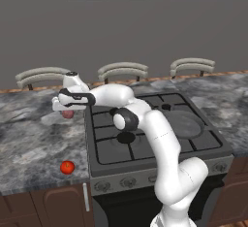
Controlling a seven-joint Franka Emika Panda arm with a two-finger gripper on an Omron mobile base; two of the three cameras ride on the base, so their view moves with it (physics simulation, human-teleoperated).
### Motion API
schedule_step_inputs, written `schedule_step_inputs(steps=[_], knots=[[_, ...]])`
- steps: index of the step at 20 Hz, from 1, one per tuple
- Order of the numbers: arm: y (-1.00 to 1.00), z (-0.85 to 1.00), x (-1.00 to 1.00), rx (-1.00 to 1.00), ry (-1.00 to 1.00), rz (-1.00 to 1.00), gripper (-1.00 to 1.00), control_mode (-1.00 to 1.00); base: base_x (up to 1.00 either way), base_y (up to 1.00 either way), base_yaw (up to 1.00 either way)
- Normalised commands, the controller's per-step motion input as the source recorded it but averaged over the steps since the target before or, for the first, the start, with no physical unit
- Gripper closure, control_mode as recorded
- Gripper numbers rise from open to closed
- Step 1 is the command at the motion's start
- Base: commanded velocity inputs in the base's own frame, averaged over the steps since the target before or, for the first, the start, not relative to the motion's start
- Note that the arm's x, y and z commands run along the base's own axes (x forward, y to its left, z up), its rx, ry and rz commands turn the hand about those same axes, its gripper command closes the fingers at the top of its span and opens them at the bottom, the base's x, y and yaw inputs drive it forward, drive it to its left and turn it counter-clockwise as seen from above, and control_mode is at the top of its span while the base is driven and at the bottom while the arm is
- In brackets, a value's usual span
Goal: Place the pan on the front right burner on the stove. Then place the tomato and the onion in the pan and turn on the front right burner.
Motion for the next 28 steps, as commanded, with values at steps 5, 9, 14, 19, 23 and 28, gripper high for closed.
schedule_step_inputs(steps=[5, 9, 14, 19, 23, 28], knots=[[0.00, 0.00, 0.00, 0.00, 0.00, 0.00, -1.00, -1.00, 0.00, 0.00, 0.00], [0.00, 0.00, 0.00, 0.00, 0.00, 0.00, 1.00, -1.00, 0.00, 0.00, 0.00], [0.00, -0.01, 0.00, 0.00, 0.00, 0.00, 1.00, -1.00, 0.00, 0.00, 0.00], [0.00, 0.19, -0.04, 0.00, -0.03, 0.00, 1.00, -1.00, 0.00, 0.00, 0.00], [-0.01, 0.58, -0.17, 0.00, 0.00, 0.00, 1.00, -1.00, 0.00, 0.00, 0.00], [-0.14, 0.45, -0.30, 0.00, 0.00, 0.00, 1.00, -1.00, 0.00, 0.00, 0.00]])
